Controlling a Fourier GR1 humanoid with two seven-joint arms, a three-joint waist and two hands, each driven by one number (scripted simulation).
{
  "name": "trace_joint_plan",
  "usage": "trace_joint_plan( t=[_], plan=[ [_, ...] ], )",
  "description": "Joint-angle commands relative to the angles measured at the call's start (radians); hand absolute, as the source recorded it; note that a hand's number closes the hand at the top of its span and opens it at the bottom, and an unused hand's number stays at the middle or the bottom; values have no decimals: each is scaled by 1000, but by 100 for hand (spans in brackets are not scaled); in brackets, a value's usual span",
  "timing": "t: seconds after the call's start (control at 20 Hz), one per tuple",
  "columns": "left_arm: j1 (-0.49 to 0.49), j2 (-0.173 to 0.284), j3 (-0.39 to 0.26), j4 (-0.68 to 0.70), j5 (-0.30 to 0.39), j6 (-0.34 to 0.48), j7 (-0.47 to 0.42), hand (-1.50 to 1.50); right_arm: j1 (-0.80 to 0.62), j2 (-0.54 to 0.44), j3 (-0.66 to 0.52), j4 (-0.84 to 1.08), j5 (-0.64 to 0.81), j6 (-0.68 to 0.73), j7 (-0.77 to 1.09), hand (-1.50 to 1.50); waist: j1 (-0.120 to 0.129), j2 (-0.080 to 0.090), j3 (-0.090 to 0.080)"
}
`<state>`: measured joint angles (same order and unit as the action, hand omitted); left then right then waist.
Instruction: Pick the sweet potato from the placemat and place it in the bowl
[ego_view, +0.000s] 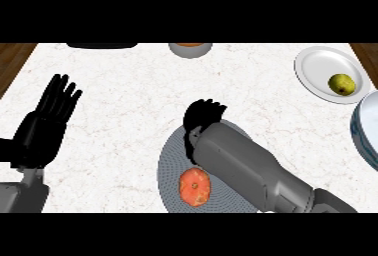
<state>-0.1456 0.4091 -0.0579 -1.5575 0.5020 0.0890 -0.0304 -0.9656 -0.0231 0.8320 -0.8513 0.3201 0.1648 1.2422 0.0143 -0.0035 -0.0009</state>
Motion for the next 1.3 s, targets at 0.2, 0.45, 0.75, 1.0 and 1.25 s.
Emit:
trace_joint_plan(
  t=[0.2, 0.45, 0.75, 1.0, 1.25],
  plan=[
    [-15, -32, -6, 17, -25, 5, -13, 0, 42, 22, 53, 15, -24, -16, 240, -150, -1, 2, 0],
    [20, -28, 2, -49, -19, 14, 22, 0, 11, 22, 22, 56, -38, 23, 221, -150, 1, -1, 0],
    [-24, -35, 19, 31, -33, -9, -3, 0, -8, 22, 89, 145, -40, 116, 100, 150, 3, 6, 0],
    [-1, -39, 14, -1, -31, -35, 2, 0, 5, 22, 139, 148, -31, 97, 72, 150, 9, 5, 0],
    [47, -30, 53, -11, -26, 4, 21, 0, 224, -166, 248, -163, 14, 45, -376, 150, -70, -23, 3]
  ],
)
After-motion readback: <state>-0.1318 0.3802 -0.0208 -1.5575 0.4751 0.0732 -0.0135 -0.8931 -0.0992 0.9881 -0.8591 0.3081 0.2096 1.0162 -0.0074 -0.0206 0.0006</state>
